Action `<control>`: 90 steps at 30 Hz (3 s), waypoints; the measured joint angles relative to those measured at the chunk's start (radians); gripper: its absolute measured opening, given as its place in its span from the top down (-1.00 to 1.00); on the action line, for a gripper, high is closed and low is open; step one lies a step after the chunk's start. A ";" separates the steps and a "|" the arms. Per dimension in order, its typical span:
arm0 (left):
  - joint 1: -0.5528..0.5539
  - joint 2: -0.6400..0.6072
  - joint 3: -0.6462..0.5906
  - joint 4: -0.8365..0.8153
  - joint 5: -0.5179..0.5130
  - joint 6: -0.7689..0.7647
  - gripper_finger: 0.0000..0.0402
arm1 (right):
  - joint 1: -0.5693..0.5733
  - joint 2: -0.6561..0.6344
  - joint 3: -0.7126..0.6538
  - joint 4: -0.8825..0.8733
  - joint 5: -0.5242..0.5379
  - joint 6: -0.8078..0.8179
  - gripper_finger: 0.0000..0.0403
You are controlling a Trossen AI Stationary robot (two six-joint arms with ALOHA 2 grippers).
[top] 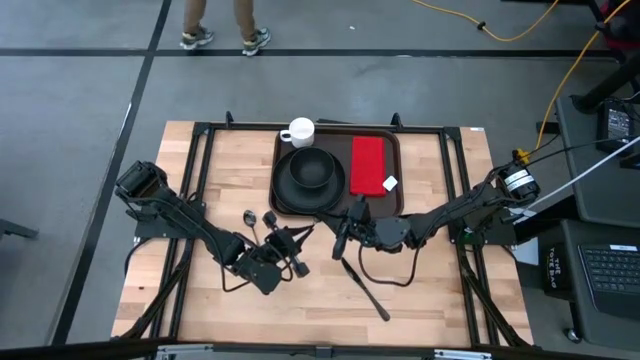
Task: Set up tray
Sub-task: Put the black fork on the red napkin on the brown serving tray
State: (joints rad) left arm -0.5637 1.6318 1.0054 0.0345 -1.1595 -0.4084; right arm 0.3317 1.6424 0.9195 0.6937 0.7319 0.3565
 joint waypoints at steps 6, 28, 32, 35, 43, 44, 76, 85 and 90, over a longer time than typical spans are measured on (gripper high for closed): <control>-0.019 -0.003 0.000 0.002 -0.048 0.080 0.92 | 0.000 0.000 0.001 0.012 0.001 0.001 0.97; -0.245 -0.236 -0.001 -0.657 -0.017 -0.315 0.73 | -0.052 -0.108 0.005 -0.199 -0.054 0.022 0.97; -0.230 -0.261 -0.001 -0.850 -0.010 -0.470 0.75 | -0.086 -0.140 0.003 -0.308 -0.049 0.053 0.97; -0.209 -0.273 -0.001 -0.926 -0.013 -0.502 0.77 | -0.111 -0.152 0.003 -0.329 -0.057 0.023 0.97; -0.080 -0.277 -0.032 -0.844 0.138 -0.289 0.89 | -0.237 -0.152 0.003 -0.335 -0.250 -0.079 0.97; -0.058 -0.277 -0.054 -0.790 0.151 -0.243 0.92 | -0.255 -0.153 0.003 -0.334 -0.283 -0.085 0.97; 0.460 -0.548 -0.559 0.424 1.150 0.451 0.99 | -0.539 -0.509 0.003 -1.020 -0.636 0.143 0.97; 0.503 -0.574 -0.558 0.417 1.150 0.482 0.97 | -0.782 -0.506 0.003 -1.022 -0.874 0.083 0.97; 0.539 -0.573 -0.558 0.418 1.150 0.474 0.98 | -0.875 -0.501 0.003 -1.021 -0.959 0.043 0.97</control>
State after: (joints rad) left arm -0.0244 1.0584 0.4469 0.4528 -0.0099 0.0652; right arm -0.5431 1.1416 0.9222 -0.3268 -0.2273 0.3996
